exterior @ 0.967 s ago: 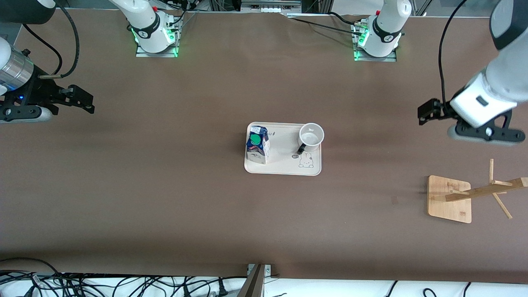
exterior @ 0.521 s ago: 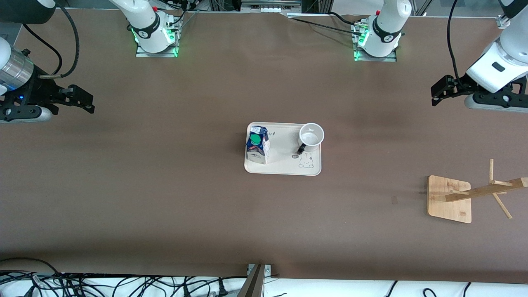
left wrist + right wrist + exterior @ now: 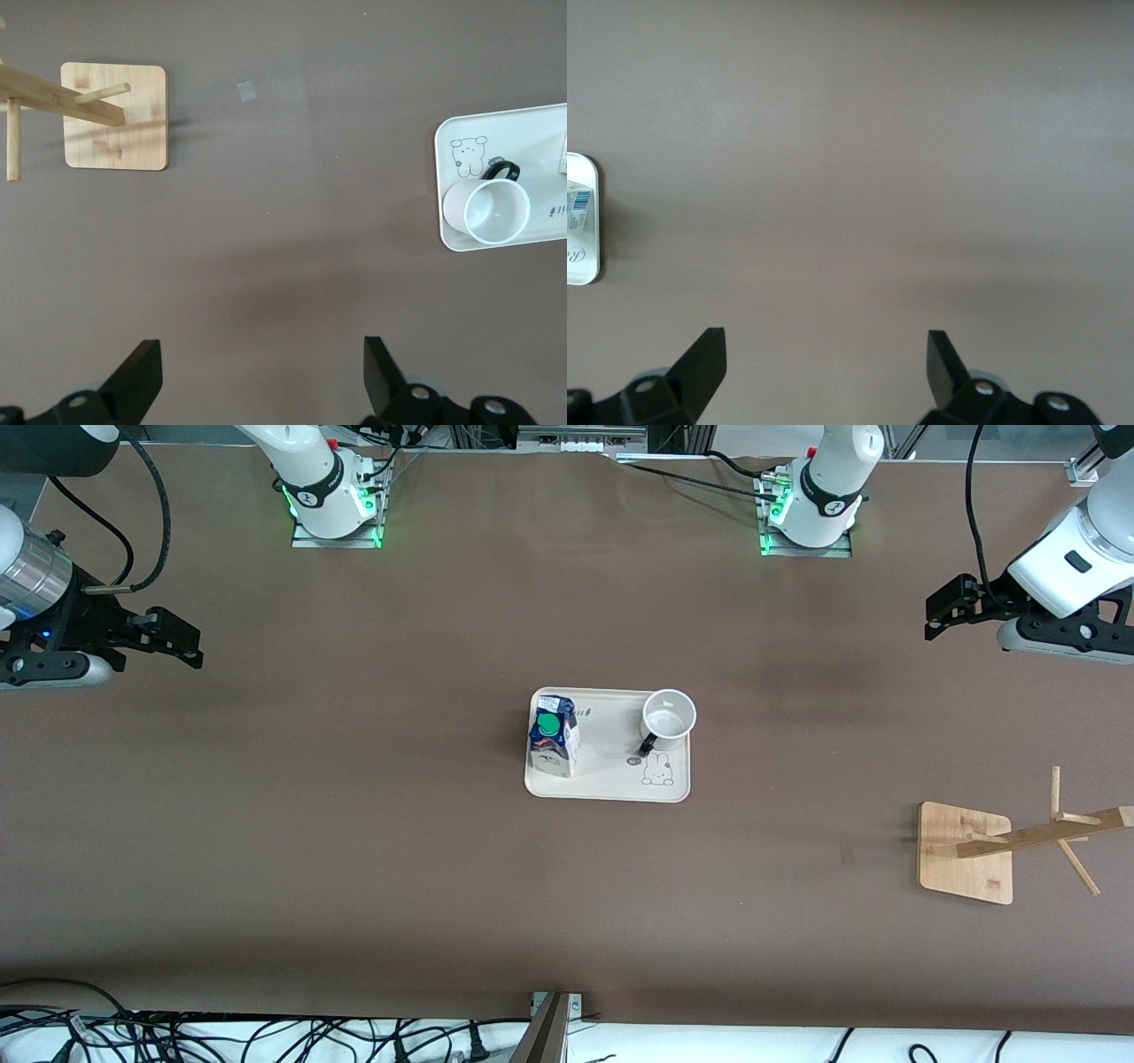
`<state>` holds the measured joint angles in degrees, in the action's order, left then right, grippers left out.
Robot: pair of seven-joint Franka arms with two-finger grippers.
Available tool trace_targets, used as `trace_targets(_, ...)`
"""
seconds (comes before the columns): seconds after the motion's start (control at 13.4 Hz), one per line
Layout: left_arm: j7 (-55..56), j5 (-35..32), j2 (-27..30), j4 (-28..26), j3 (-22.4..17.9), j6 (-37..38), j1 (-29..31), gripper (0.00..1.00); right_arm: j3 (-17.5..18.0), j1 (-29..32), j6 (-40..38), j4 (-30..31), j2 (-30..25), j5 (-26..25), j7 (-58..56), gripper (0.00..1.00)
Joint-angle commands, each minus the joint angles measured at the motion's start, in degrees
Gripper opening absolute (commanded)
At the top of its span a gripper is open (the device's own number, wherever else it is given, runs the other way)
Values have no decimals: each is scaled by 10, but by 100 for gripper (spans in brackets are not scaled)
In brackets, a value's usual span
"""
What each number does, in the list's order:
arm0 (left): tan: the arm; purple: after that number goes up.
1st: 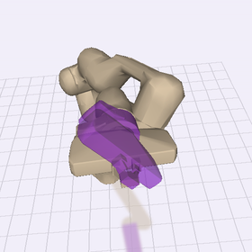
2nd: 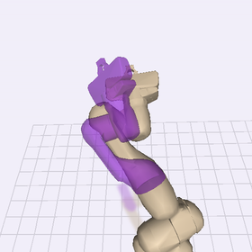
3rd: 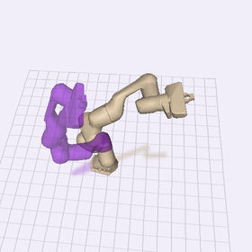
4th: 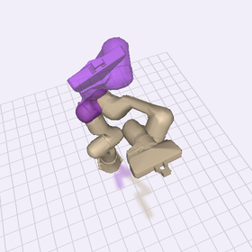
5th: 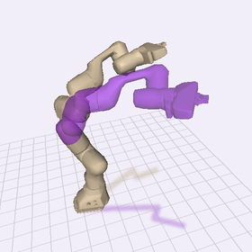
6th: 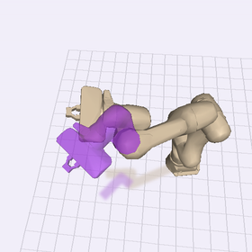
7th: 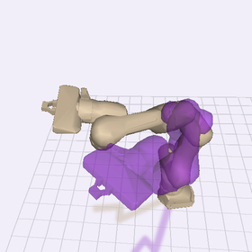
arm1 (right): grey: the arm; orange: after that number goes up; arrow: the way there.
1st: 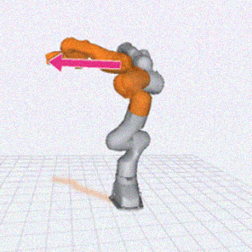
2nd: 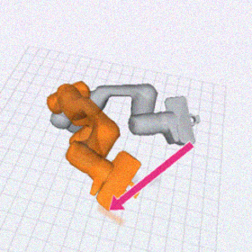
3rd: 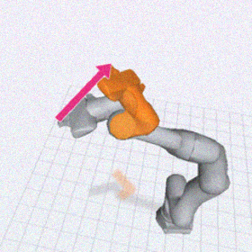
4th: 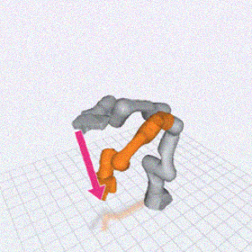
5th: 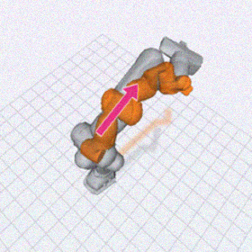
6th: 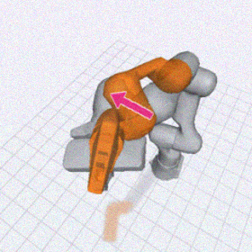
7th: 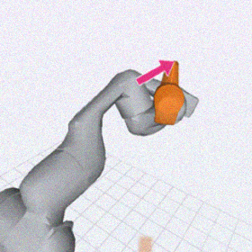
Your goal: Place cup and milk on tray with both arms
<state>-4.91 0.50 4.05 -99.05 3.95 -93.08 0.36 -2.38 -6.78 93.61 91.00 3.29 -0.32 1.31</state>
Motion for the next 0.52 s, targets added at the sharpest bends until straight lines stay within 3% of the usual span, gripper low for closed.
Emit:
trace_targets(0.0,-3,-7,-14,29,4,25,-4,100,4,4,-11,-6,-3,-1,-7,100)
trace_targets(0.45,3,-8,-18,30,4,18,-3,100,4,4,-11,-6,-3,-1,-7,100)
